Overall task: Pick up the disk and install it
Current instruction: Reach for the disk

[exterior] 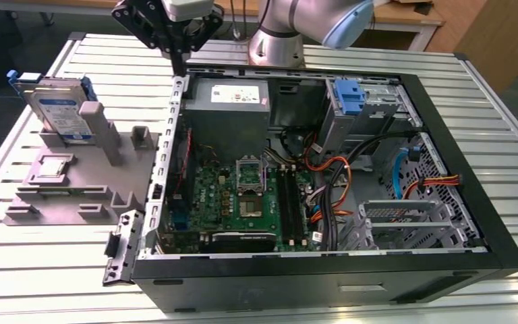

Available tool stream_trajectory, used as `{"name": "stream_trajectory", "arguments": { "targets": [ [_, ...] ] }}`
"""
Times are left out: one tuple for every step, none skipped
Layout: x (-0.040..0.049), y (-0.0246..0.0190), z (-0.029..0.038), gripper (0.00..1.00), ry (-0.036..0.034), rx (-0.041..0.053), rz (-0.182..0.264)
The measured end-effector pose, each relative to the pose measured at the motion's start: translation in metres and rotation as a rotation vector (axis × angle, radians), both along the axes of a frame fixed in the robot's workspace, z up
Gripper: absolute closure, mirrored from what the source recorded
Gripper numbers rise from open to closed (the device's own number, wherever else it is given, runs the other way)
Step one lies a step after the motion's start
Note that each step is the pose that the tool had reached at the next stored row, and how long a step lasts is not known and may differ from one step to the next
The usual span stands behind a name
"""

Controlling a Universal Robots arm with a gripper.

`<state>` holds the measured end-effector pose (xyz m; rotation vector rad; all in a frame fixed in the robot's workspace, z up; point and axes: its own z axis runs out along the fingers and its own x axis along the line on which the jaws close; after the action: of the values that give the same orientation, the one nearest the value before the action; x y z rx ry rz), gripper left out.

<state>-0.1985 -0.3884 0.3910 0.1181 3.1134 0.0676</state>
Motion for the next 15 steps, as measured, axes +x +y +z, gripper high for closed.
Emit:
{"name": "stream_trajectory", "arguments": {
  "targets": [
    [-0.0006,0.0001,-0.0001,0.90,-0.0001,0.0001,0.000],
    [-0.0012,0.0001,-0.0001,0.90,-0.0001,0.0001,0.000],
    [-0.0017,0.0002,-0.0001,0.90,0.0001,0.0000,0.000],
    [-0.0019,0.0002,-0.0002,0.90,0.0001,0.0000,0.000],
    [-0.0019,0.0002,-0.0002,0.90,0.0001,0.0000,0.000],
    [-0.0021,0.0002,-0.0002,0.90,0.0000,0.0000,0.000],
    [-0.0022,0.0002,-0.0002,0.90,0.0001,0.0000,0.000],
    [-0.0024,0.0002,-0.0002,0.90,0.0000,0.0001,0.000],
    [-0.0025,0.0002,-0.0002,0.90,0.0000,0.0000,0.000],
    [-0.0028,0.0002,-0.0002,0.90,0.0000,0.0000,0.000],
    [-0.0031,0.0002,-0.0002,0.90,0.0000,0.0000,0.000],
    [-0.0034,0.0002,-0.0002,0.90,0.0000,0.0001,0.000],
    [-0.0039,0.0001,-0.0002,0.90,0.0000,0.0000,0.000],
    [-0.0045,0.0002,-0.0002,0.90,0.0001,0.0000,0.000],
    [-0.0052,0.0002,-0.0002,0.90,0.0001,0.0000,0.000]
  ]
}}
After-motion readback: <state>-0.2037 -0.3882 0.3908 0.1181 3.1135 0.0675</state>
